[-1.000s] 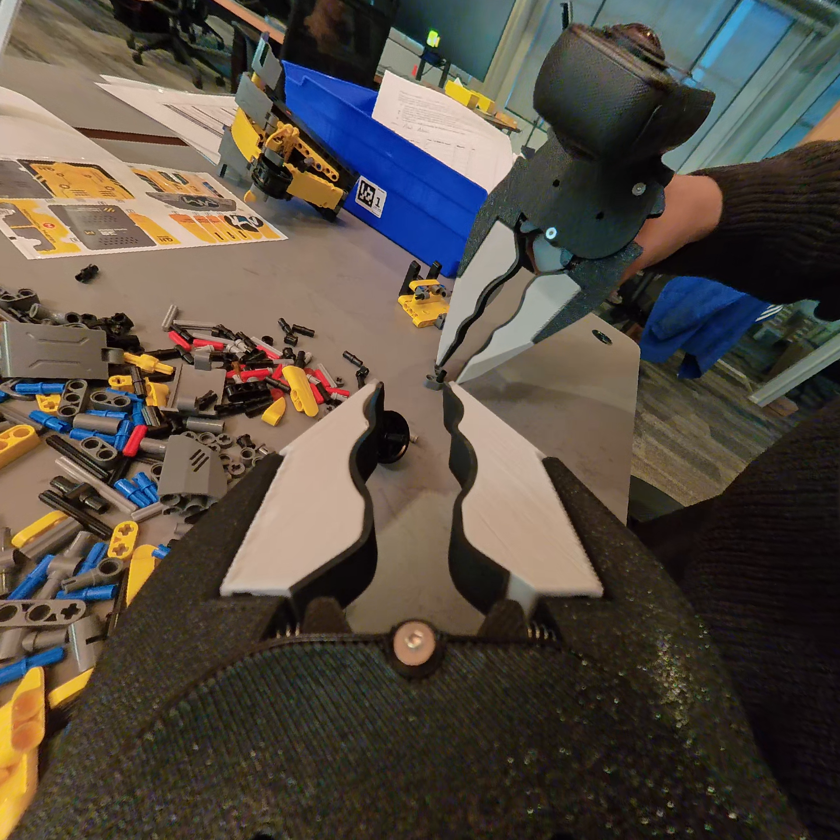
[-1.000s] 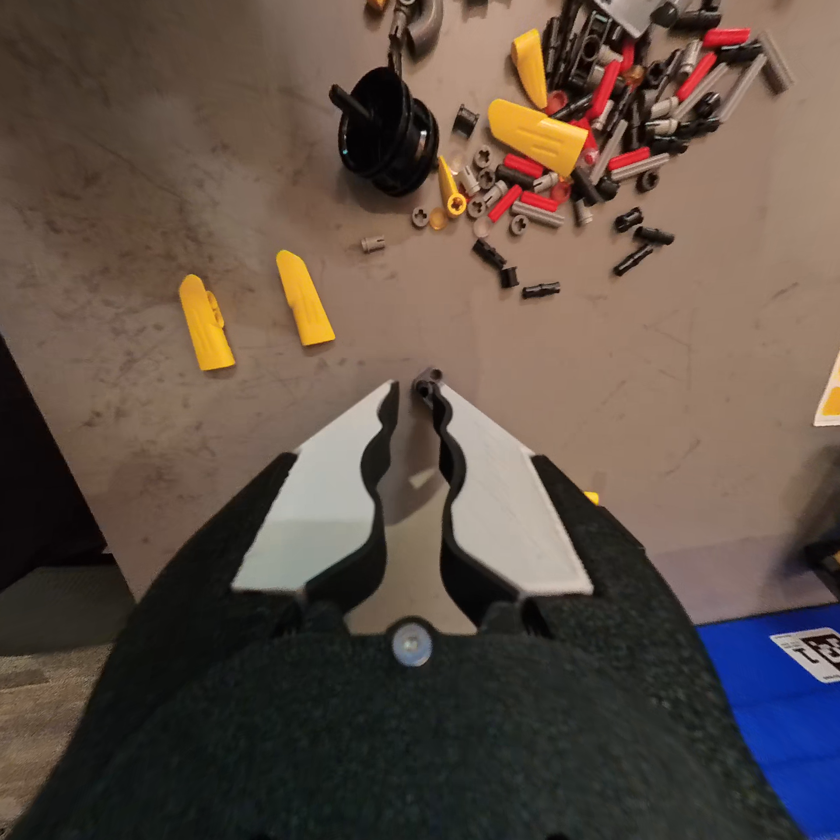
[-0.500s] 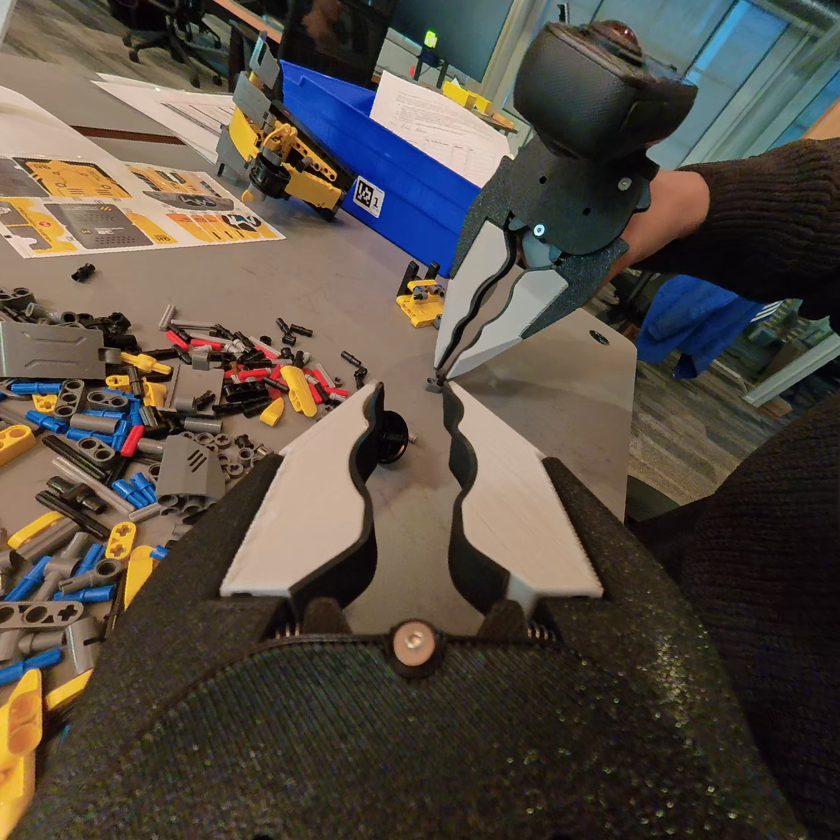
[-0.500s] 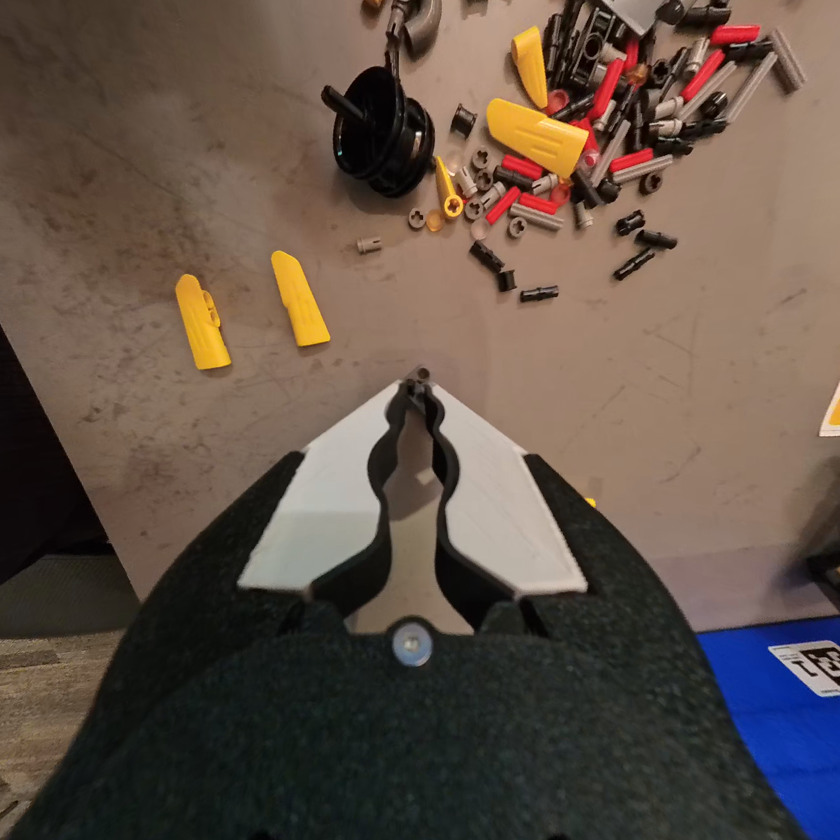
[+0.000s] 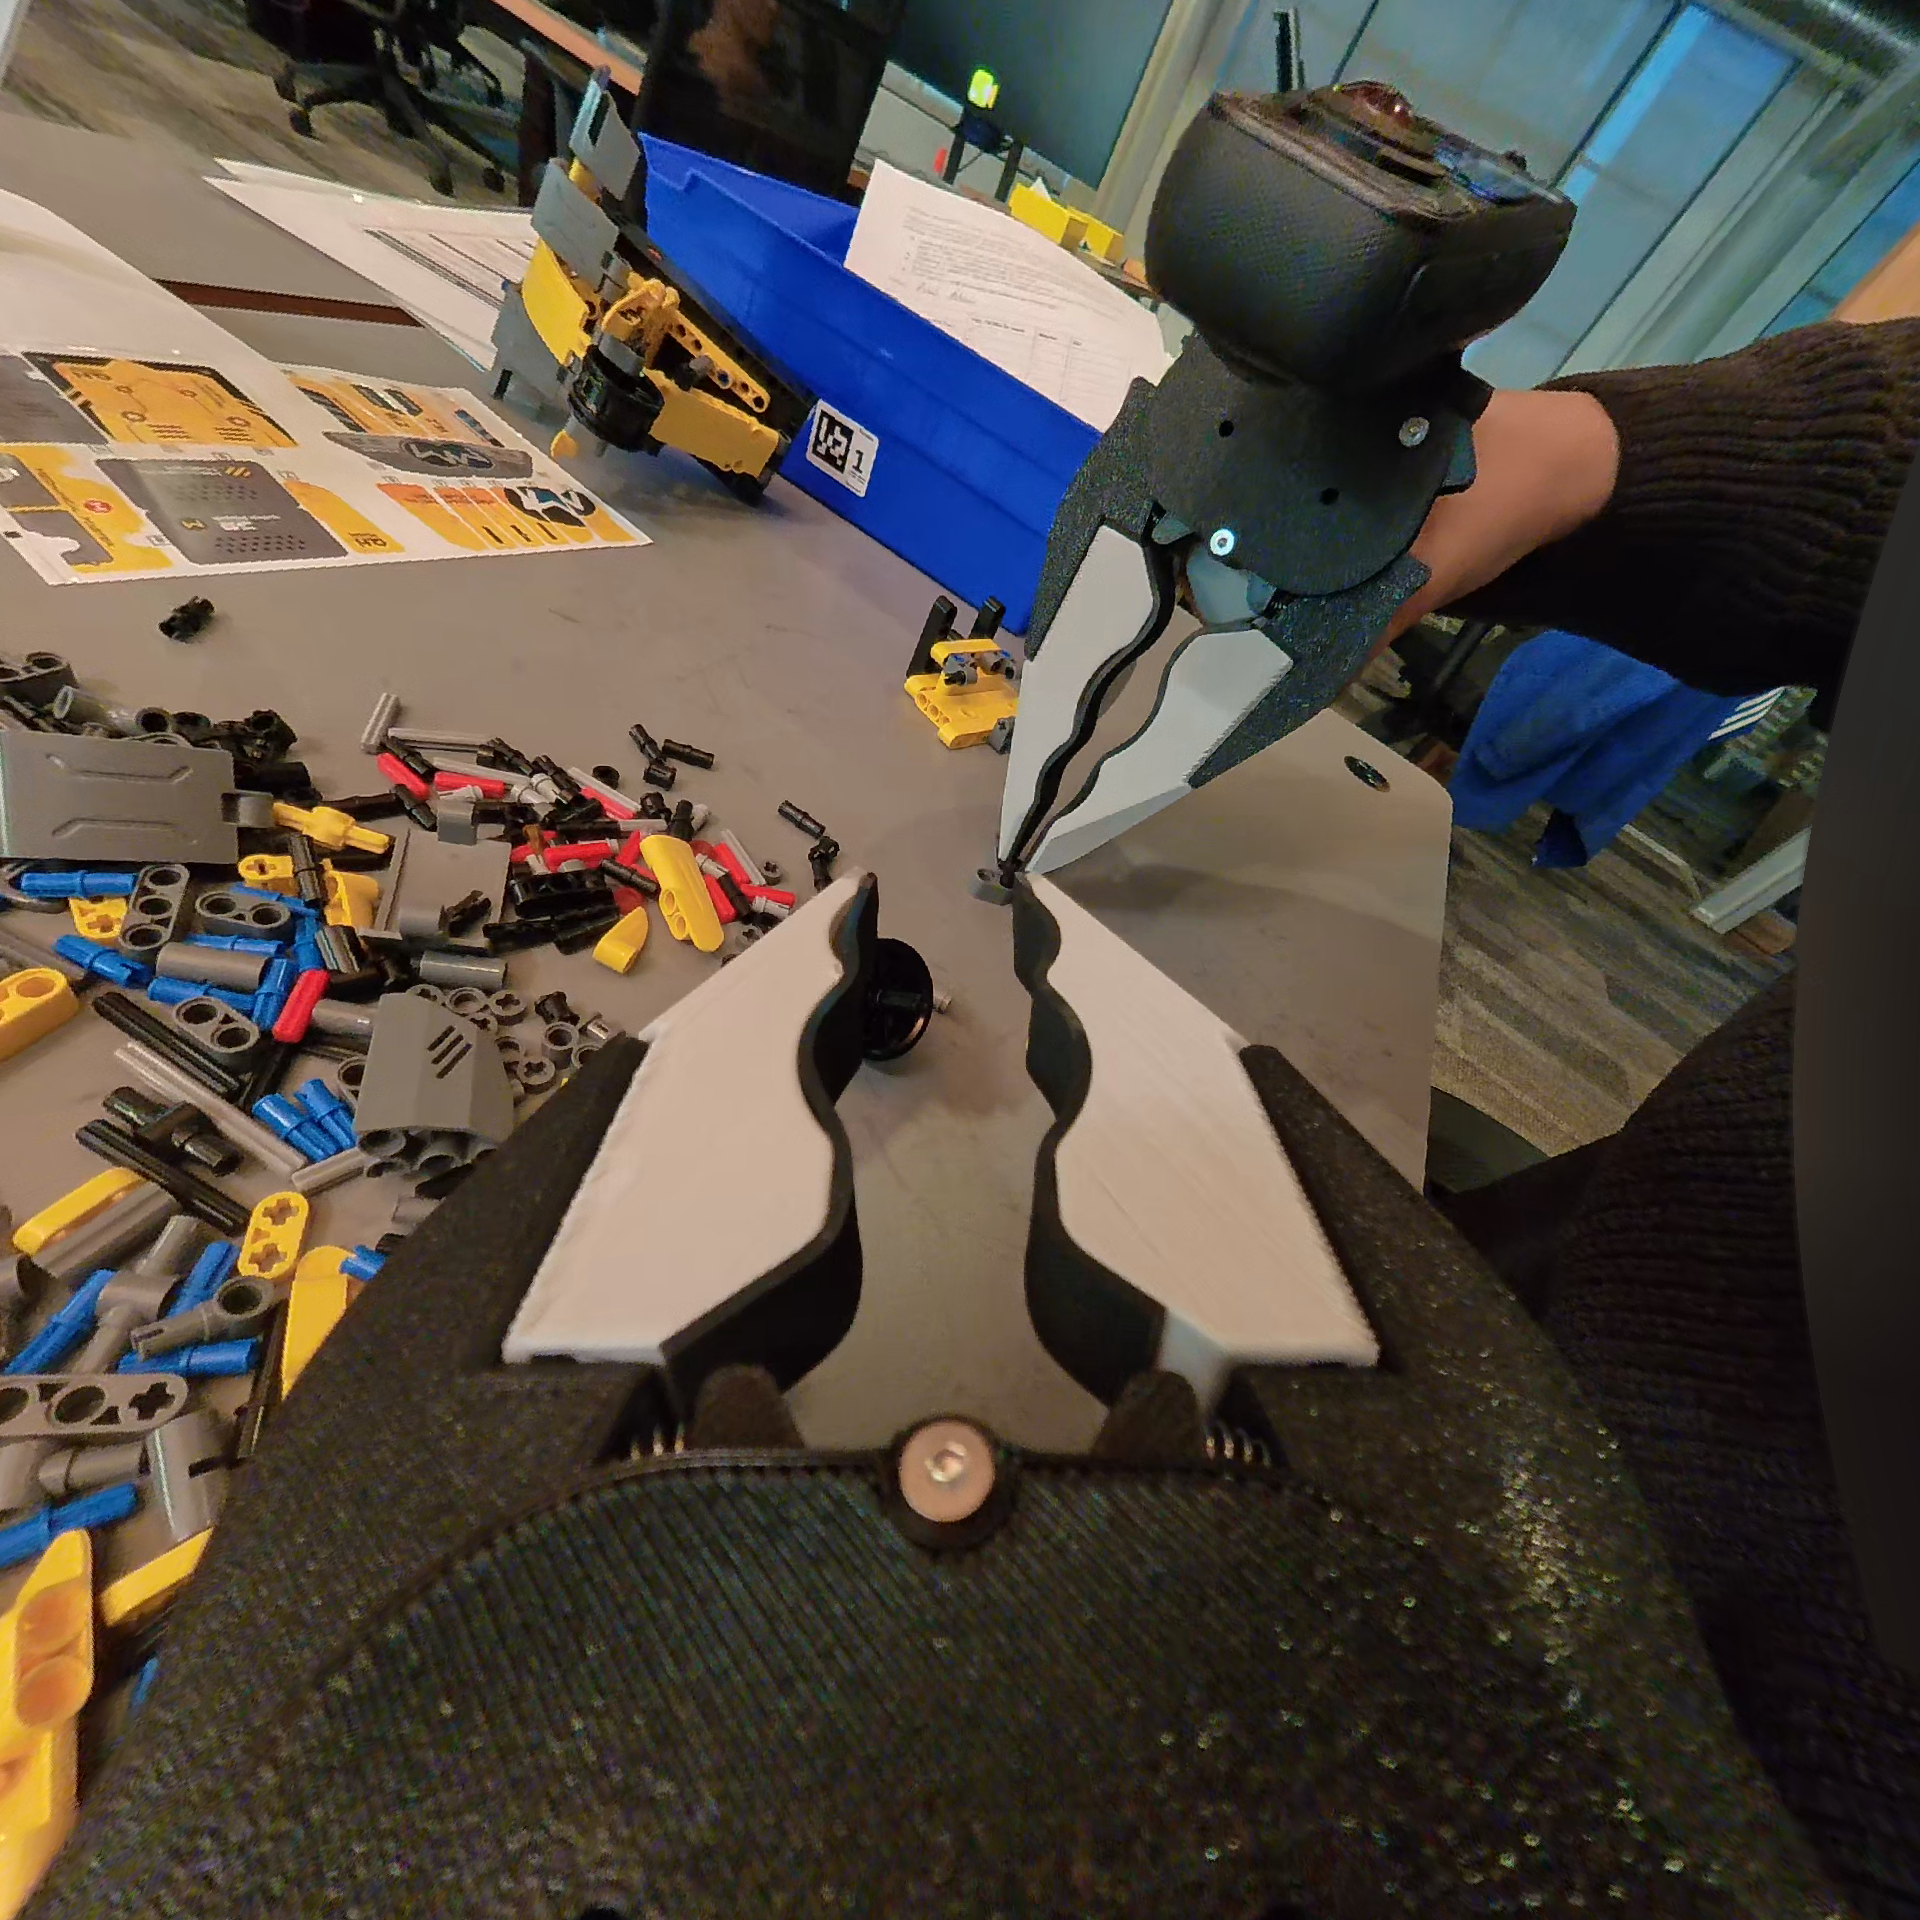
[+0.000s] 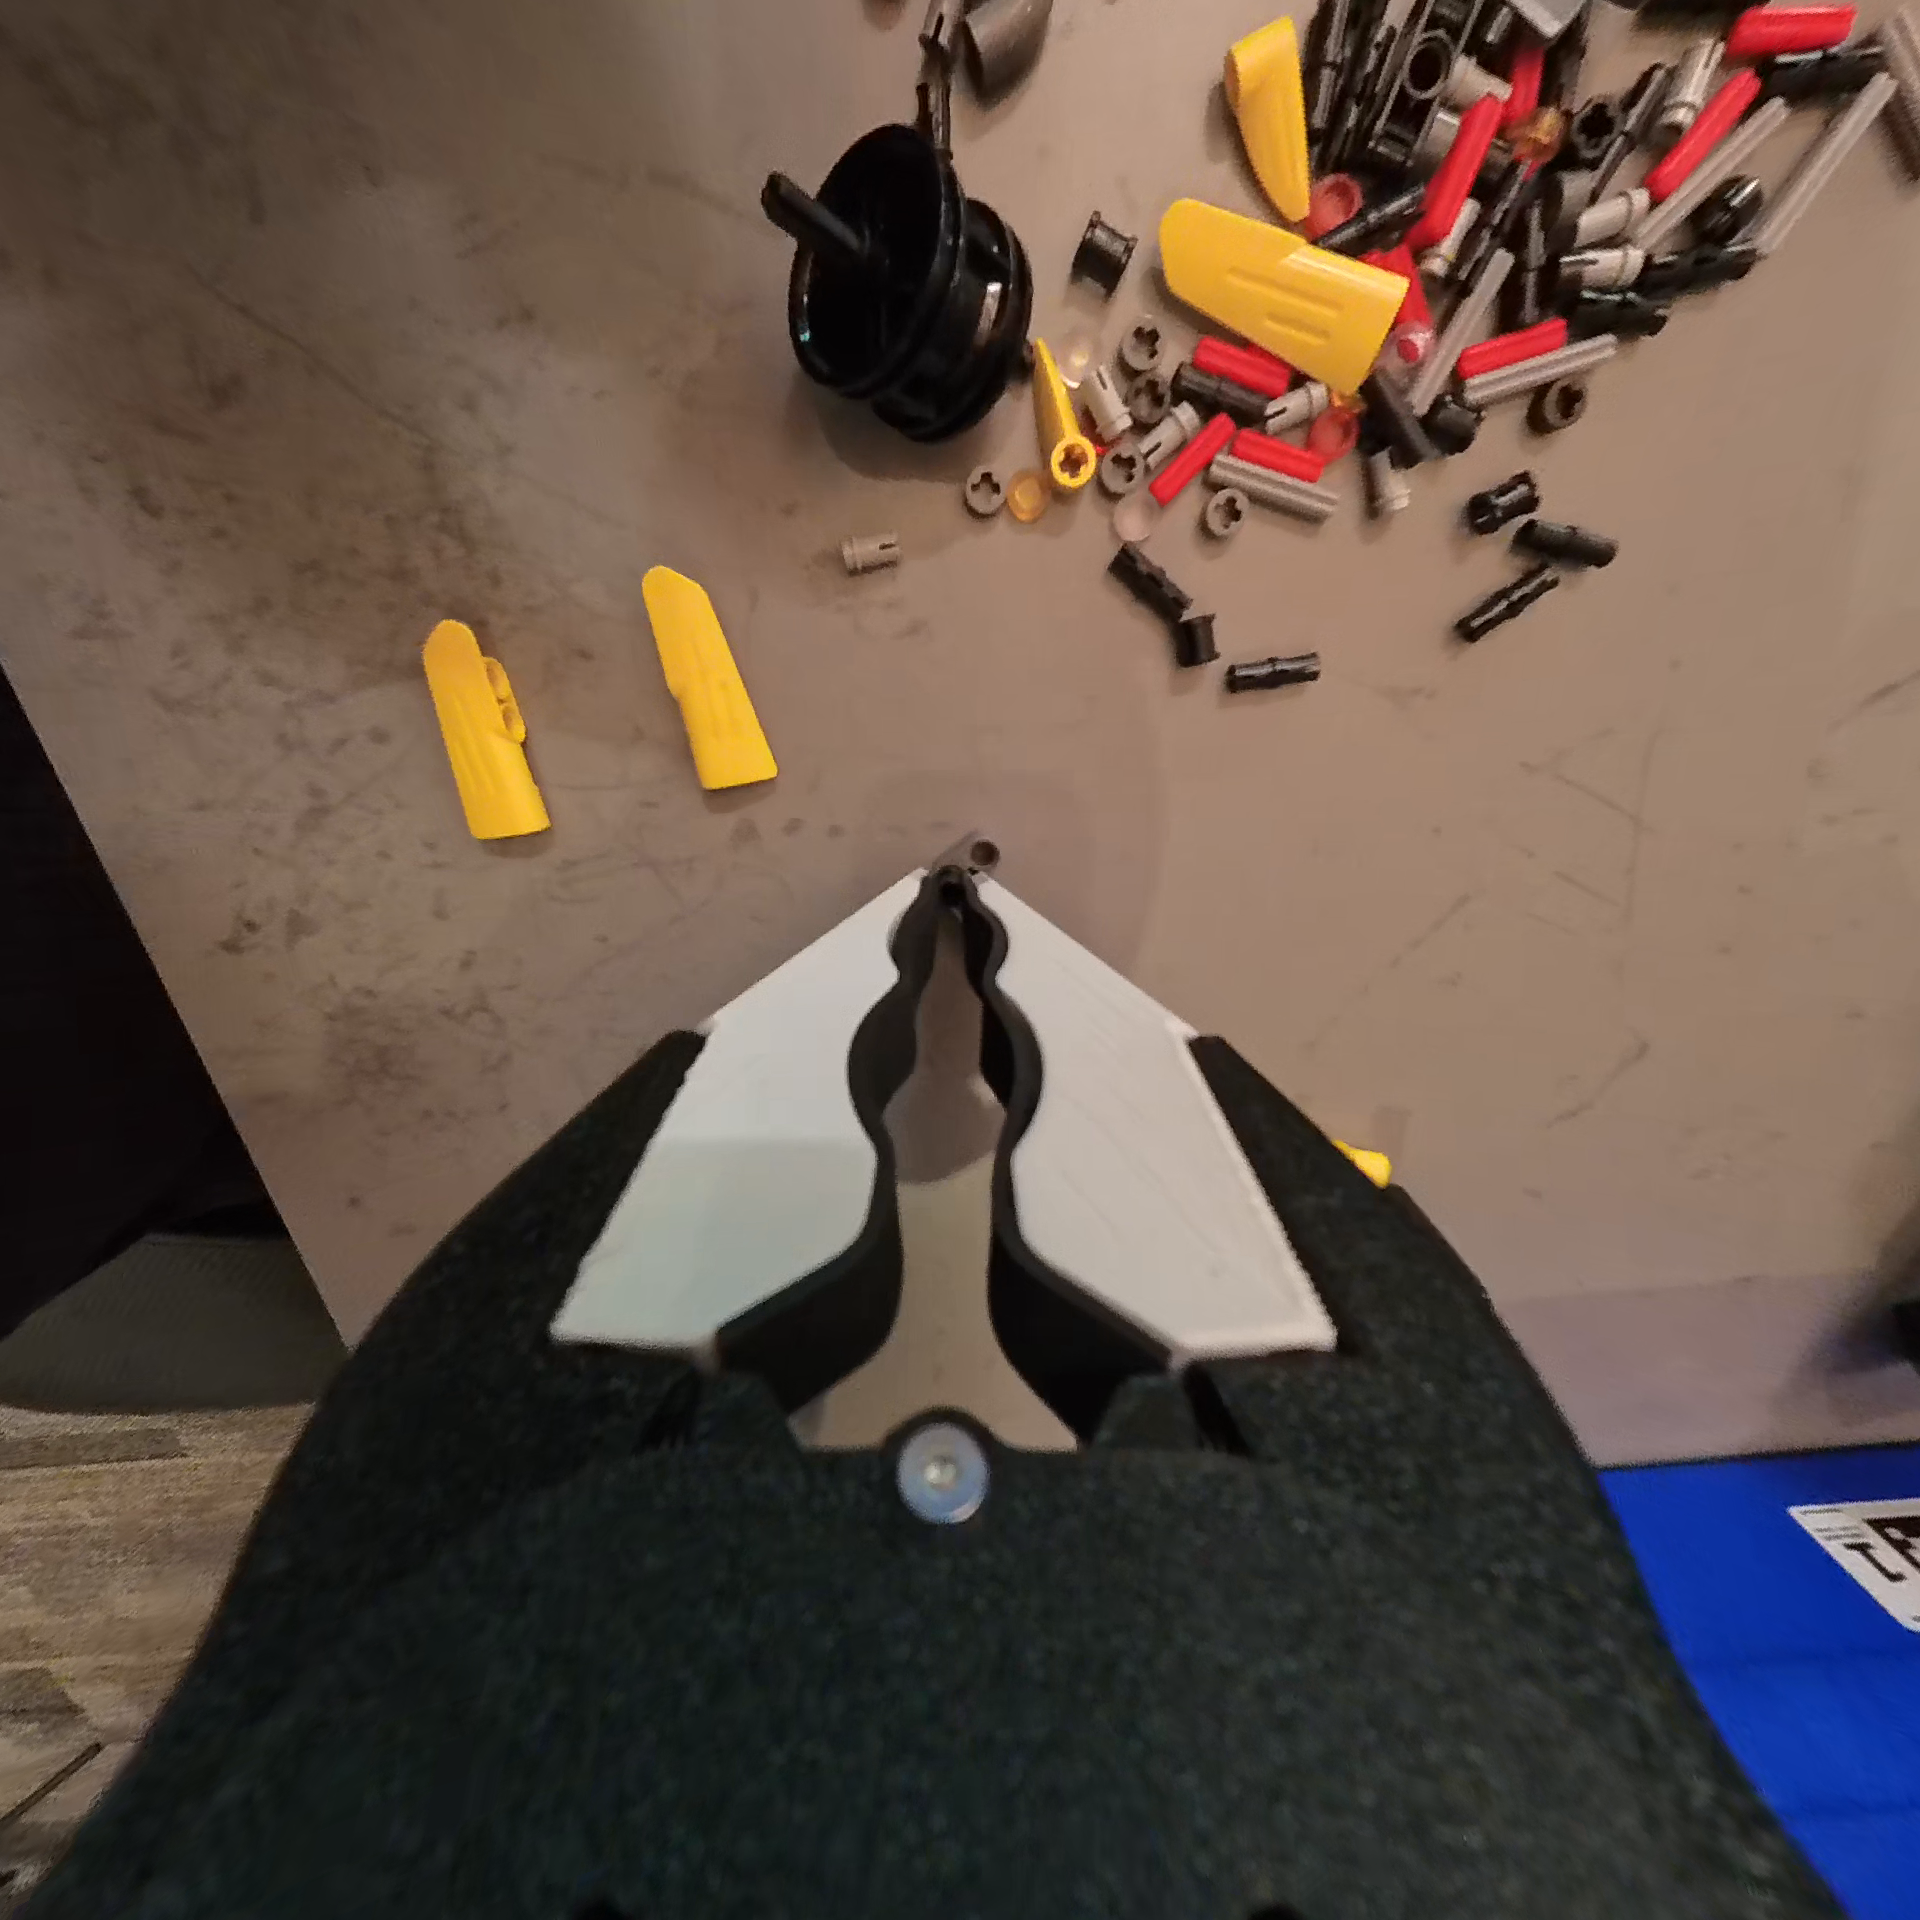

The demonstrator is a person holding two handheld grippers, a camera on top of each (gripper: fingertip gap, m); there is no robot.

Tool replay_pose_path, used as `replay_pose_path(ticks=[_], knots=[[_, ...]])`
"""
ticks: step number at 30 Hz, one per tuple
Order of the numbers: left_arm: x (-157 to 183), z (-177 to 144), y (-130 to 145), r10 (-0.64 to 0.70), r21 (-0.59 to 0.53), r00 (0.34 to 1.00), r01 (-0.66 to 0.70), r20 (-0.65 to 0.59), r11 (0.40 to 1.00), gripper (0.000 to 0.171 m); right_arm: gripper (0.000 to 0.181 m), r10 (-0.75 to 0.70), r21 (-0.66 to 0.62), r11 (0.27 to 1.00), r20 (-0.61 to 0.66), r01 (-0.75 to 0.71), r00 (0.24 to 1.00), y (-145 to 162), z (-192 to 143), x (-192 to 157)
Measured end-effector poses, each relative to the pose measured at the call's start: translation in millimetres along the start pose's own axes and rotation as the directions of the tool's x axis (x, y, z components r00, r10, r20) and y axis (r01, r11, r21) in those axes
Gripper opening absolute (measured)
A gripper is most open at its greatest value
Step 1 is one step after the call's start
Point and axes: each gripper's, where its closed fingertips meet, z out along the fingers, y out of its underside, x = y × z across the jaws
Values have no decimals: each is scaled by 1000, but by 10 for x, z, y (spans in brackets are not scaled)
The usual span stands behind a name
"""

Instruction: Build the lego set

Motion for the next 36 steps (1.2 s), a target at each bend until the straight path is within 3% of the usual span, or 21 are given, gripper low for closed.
replay_pose_path(ticks=[12,18,21,23,28,36], knots=[[3,-5,-4,-3,4,1000,3,-3,1000,21,3,69,12,998,-4,-69,998,-7,19,-2],[8,-2,0,-5,1,1000,5,-7,1000,23,6,361,57,929,71,-365,930,-68,26,-41],[10,-3,-1,-4,2,1000,4,-8,1000,23,36,339,84,935,86,-345,937,-104,-19,-77],[9,-1,0,-5,1,1000,5,-8,1000,23,40,322,103,939,83,-329,943,-114,-76,-66],[10,1,4,-4,-1,1000,4,-8,1000,23,40,264,90,959,57,-269,963,41,-42,-14],[5,2,5,-8,-2,1000,8,-7,1000,23,31,281,42,957,118,-288,952,136,35,-120]])
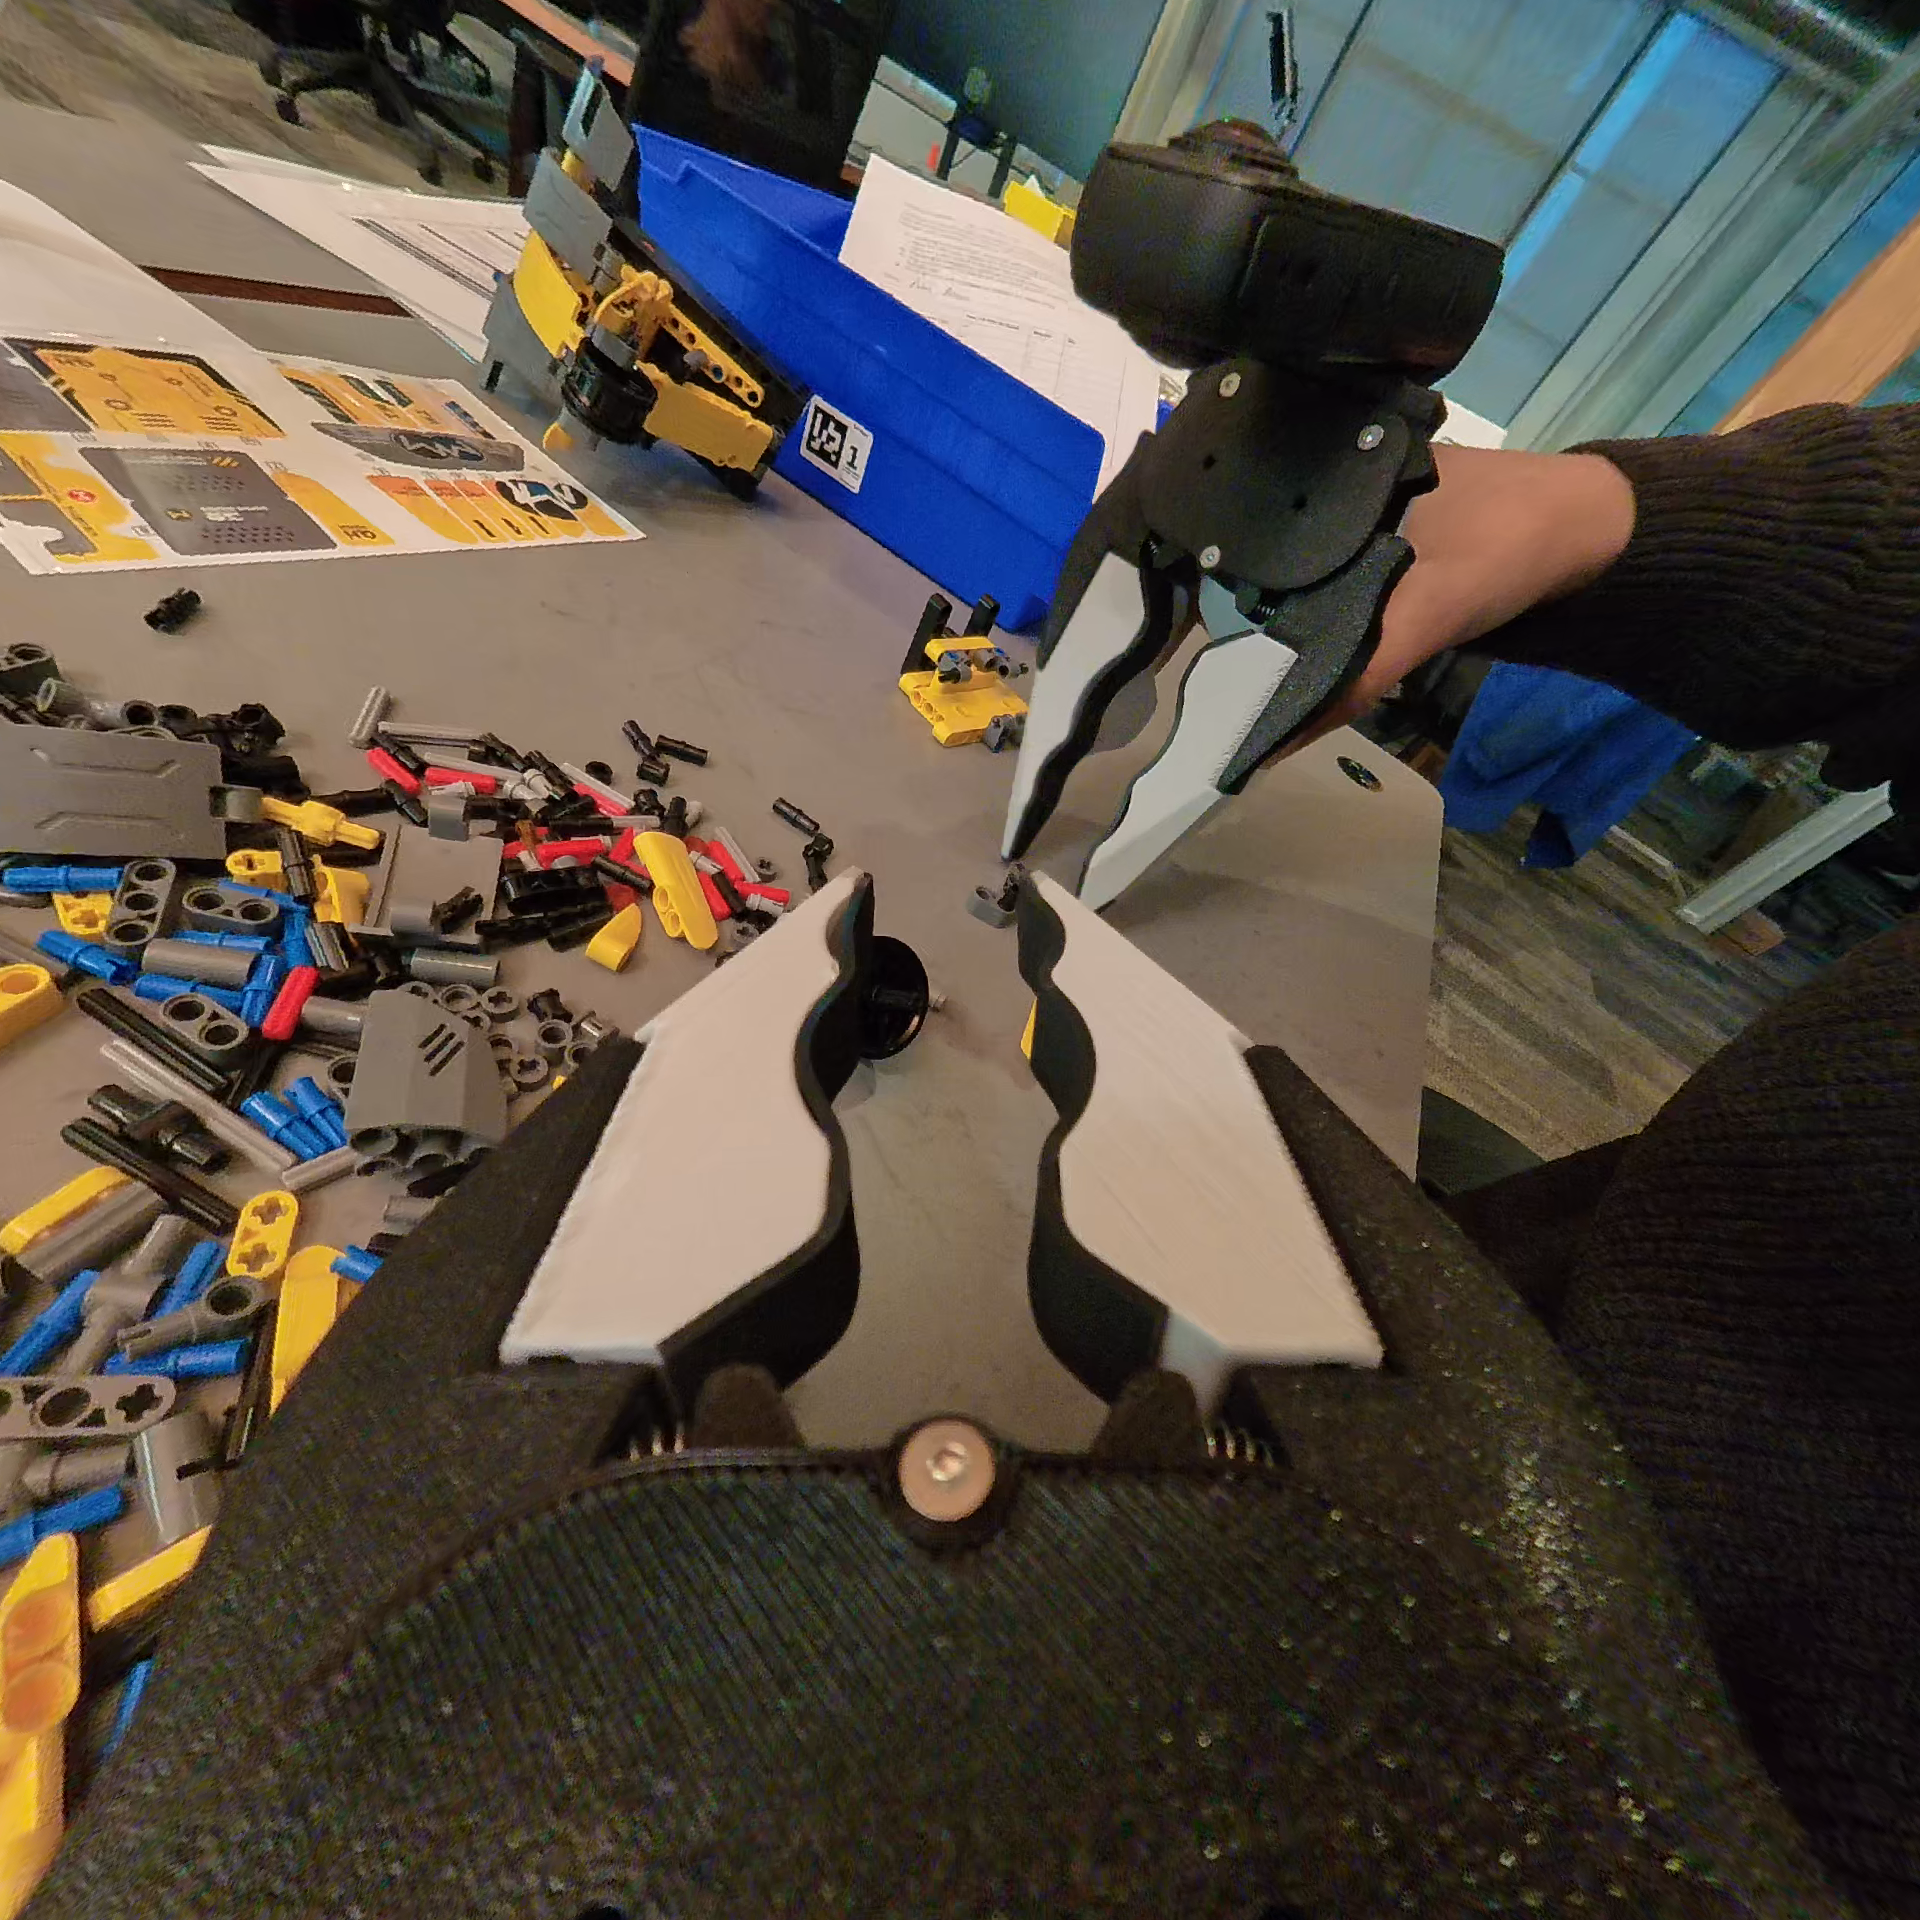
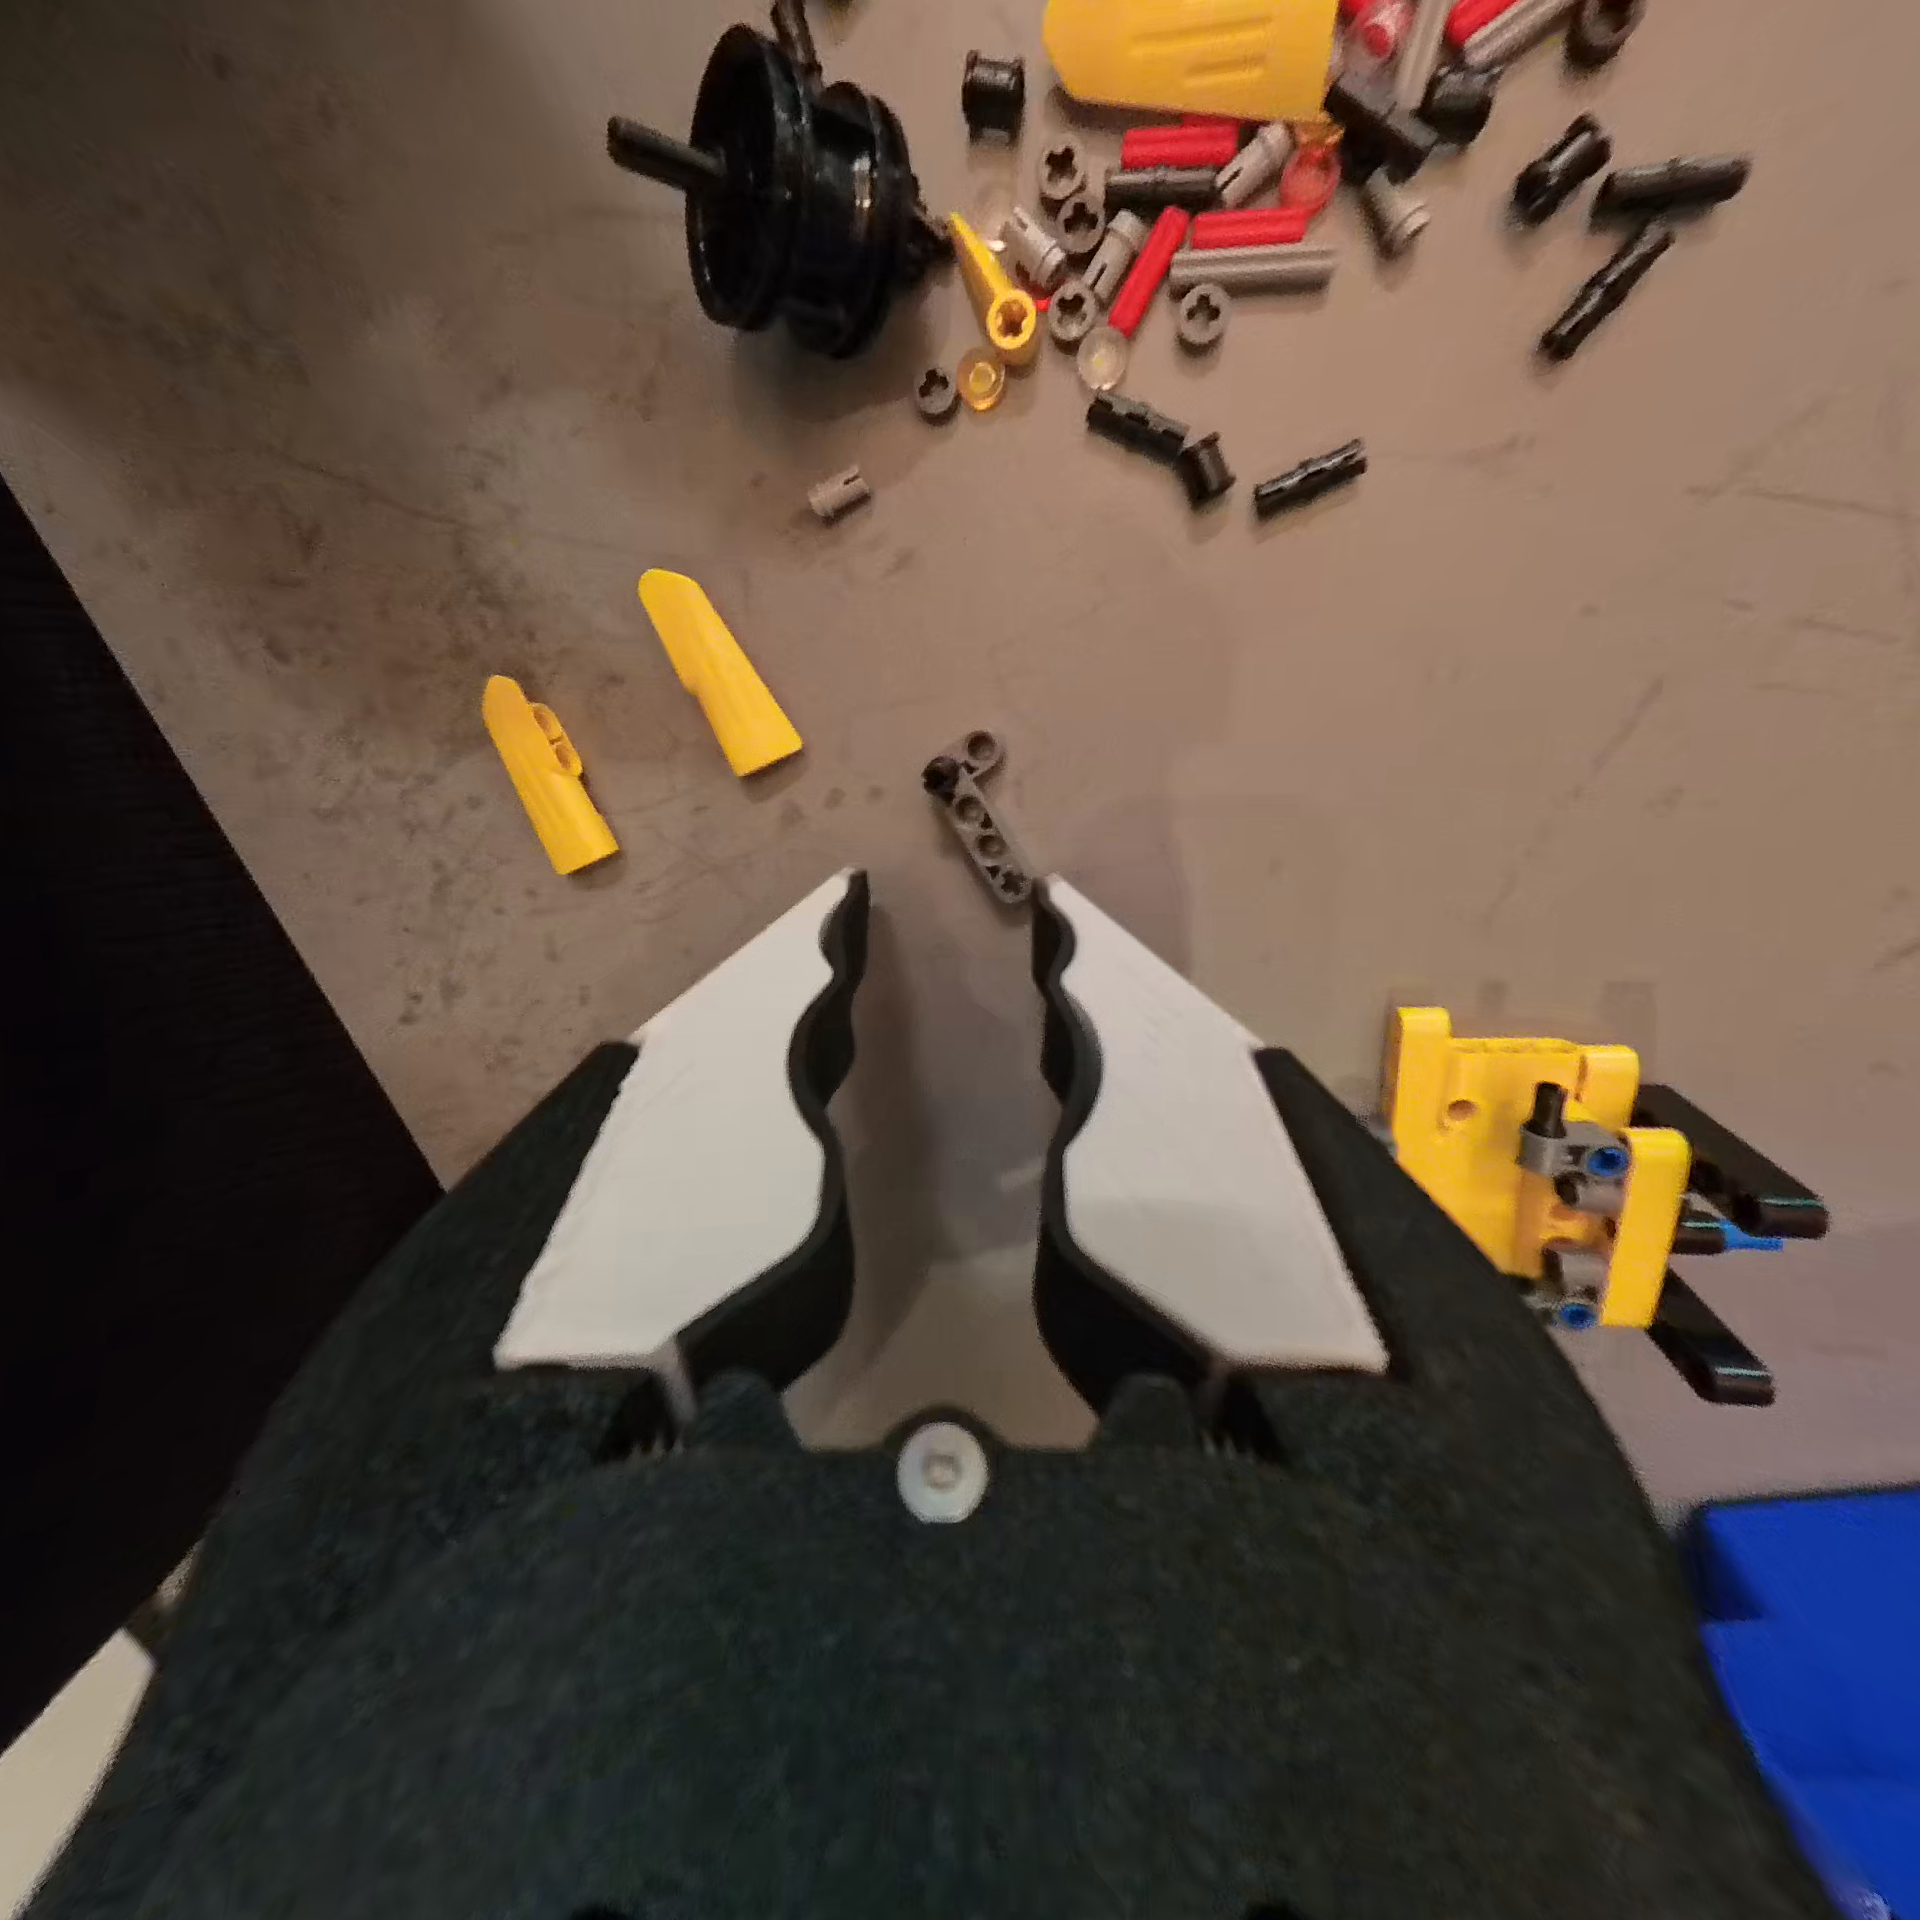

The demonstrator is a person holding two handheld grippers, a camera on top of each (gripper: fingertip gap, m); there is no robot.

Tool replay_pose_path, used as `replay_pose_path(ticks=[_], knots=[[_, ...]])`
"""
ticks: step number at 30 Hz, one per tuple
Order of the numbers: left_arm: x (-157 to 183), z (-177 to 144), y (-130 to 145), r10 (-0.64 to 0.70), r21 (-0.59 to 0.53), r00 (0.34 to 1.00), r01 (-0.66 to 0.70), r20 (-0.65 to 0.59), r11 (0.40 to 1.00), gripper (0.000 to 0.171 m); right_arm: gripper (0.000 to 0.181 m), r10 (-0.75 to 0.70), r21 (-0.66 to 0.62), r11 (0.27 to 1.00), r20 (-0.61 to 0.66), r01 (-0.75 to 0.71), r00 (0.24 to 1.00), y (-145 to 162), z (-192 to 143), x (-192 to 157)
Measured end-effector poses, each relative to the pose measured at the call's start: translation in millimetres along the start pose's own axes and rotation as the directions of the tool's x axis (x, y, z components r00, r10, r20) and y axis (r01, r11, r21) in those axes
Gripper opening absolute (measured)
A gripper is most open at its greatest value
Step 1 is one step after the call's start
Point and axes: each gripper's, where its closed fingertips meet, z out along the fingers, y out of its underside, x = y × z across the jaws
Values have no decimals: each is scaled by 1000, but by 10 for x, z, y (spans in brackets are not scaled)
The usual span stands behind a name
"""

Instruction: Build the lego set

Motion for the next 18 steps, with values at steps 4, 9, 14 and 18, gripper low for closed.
replay_pose_path(ticks=[4,9,14,18], knots=[[1,-1,-1,0,1,1000,0,-1,1000,23,29,17,-8,1000,38,-17,999,4,-8,-35],[5,-2,-1,1,1,1000,-1,-2,1000,23,28,3,135,991,-43,3,999,-298,-134,166],[4,-2,1,0,1,1000,0,-3,1000,23,23,-88,187,974,-215,130,973,-530,-133,475],[4,-1,0,-2,0,1000,2,-5,1000,23,24,-208,149,958,-220,244,953,-596,-22,515]])
